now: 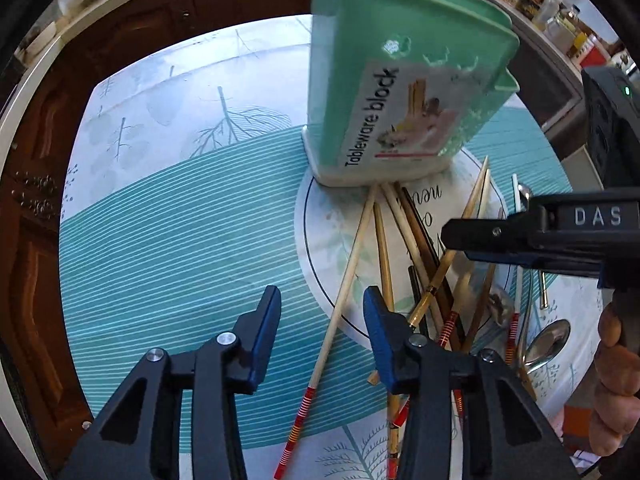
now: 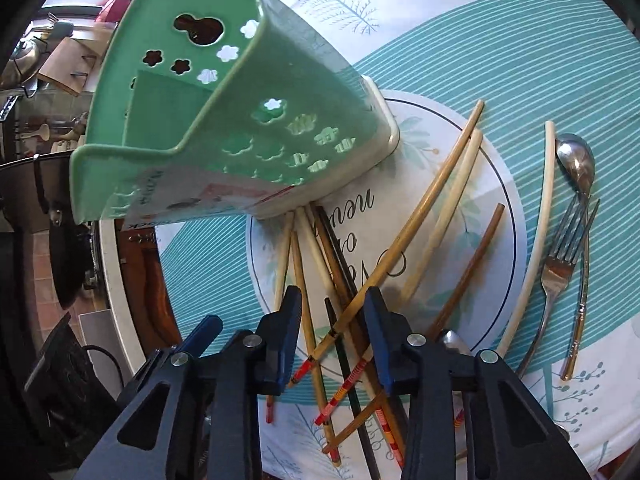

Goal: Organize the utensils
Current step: 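Lower the left gripper onto a red-banded chopstick and close while the right gripper grasps another chopstick, then lift the held chopsticks upright over the green holder with both grippers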

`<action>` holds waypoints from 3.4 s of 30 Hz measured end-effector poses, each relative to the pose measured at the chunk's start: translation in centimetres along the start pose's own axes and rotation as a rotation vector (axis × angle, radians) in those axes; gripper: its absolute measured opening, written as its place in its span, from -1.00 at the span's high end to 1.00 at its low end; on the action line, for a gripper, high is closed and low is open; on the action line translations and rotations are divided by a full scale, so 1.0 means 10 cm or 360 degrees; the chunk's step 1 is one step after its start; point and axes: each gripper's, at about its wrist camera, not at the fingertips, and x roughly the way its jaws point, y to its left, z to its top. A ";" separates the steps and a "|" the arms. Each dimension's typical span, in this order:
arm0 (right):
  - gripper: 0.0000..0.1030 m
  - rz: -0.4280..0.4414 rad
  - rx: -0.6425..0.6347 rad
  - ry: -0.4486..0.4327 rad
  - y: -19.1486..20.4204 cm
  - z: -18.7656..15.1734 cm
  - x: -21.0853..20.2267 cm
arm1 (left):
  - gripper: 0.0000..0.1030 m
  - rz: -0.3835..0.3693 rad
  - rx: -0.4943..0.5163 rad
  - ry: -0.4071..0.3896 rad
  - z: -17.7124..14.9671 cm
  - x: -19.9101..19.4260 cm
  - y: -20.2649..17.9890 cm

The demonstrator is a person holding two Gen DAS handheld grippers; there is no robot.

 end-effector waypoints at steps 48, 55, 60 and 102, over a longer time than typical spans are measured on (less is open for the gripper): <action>0.86 -0.0033 -0.0343 -0.0096 0.55 -0.87 0.85 | 0.95 -0.0093 0.0008 -0.0047 -0.24 -0.07 -0.25; 0.87 0.0132 -0.0484 -0.0196 0.61 -0.93 0.58 | 0.95 -0.0112 -0.0050 -0.0265 -0.31 -0.44 -0.23; 0.87 0.0176 -0.0633 -0.0307 0.58 -1.10 0.18 | 0.95 -0.0105 -0.0068 -0.0464 -0.26 -0.73 -0.29; 0.86 0.0185 -0.1090 -0.1224 1.33 0.50 -0.96 | 0.94 0.0094 -0.0425 -0.1379 1.14 -1.11 -0.05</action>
